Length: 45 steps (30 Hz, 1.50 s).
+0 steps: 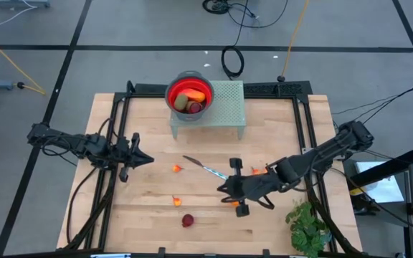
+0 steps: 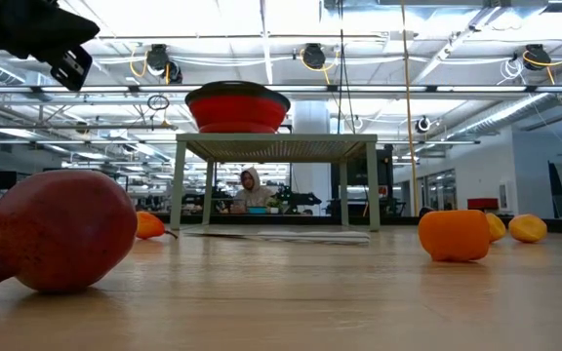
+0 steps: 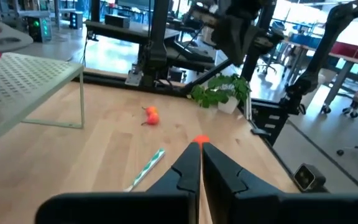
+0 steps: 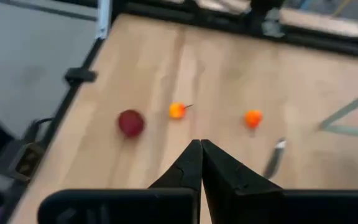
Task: Pick & Place Fruit
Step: Put the tangerine into the red strainer bowl
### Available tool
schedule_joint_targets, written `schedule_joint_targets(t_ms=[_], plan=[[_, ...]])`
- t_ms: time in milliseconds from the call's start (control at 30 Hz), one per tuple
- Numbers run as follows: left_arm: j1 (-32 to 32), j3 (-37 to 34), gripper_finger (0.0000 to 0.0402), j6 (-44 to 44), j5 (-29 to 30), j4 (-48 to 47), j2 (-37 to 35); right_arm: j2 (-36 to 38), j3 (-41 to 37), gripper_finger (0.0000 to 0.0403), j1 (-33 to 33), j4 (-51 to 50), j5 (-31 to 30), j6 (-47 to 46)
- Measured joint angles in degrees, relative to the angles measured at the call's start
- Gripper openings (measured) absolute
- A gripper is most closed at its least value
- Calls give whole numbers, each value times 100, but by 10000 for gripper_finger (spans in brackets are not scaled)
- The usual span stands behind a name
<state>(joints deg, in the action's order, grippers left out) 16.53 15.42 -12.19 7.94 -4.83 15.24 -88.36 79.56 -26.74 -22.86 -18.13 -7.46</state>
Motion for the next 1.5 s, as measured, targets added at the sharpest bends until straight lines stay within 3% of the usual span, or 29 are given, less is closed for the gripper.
schedule_joint_targets(t_ms=[133, 367, 600, 867, 1500], plan=[[0, 0, 2, 48, 0, -53, -57, -74, 19, 0, 0, -272, 483, -276], [0, 0, 18, -40, 9, -281, -76, -256, 19, 0, 51, -1014, 1212, -540], [0, 0, 2, -39, 13, -322, -74, -720, 19, 13, 168, -1128, 1746, -512], [-1, 0, 20, -41, 256, -320, -76, -1123, 17, 68, 222, -1201, 2154, -342], [-2, 2, 4, 130, 267, -596, -74, -1125, -98, 218, 324, -1429, 2426, -405]])
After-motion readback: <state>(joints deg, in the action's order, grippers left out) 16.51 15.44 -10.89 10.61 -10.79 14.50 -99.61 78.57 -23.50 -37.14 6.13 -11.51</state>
